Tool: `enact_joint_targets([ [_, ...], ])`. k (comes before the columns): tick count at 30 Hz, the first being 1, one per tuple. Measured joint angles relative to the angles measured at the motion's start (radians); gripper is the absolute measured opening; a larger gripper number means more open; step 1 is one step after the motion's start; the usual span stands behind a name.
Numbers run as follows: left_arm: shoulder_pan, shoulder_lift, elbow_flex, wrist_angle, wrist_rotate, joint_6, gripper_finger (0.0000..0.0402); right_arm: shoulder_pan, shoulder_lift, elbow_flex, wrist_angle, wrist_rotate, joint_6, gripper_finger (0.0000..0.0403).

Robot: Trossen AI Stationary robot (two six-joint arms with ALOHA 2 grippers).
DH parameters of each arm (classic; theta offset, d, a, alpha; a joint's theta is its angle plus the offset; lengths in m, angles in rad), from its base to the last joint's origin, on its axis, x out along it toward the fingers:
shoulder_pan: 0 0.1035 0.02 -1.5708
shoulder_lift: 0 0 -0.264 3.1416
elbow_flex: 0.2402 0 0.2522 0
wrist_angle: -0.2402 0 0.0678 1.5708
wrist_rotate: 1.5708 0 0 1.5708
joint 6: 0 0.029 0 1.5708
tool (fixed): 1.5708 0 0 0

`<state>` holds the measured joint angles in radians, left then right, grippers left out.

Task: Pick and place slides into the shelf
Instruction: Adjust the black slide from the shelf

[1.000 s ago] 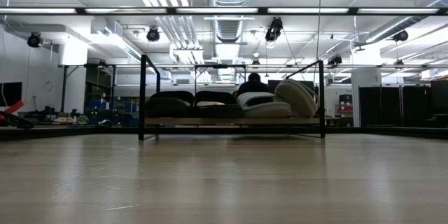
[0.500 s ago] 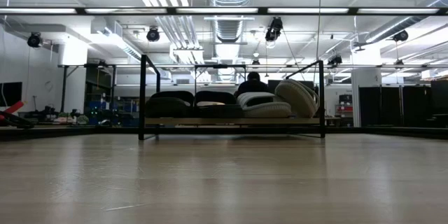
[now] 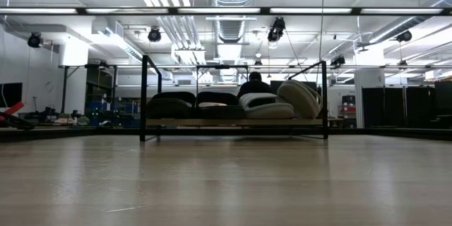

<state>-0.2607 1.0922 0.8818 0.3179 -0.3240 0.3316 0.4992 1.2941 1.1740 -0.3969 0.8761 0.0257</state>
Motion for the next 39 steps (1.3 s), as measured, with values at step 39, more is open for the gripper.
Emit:
enact_joint_targets([
  [39,0.003,-0.387,-0.151,-0.464,0.213,-0.148,0.0000,-0.008,-0.096,-0.264,0.326,-0.020,-0.106,0.0194],
])
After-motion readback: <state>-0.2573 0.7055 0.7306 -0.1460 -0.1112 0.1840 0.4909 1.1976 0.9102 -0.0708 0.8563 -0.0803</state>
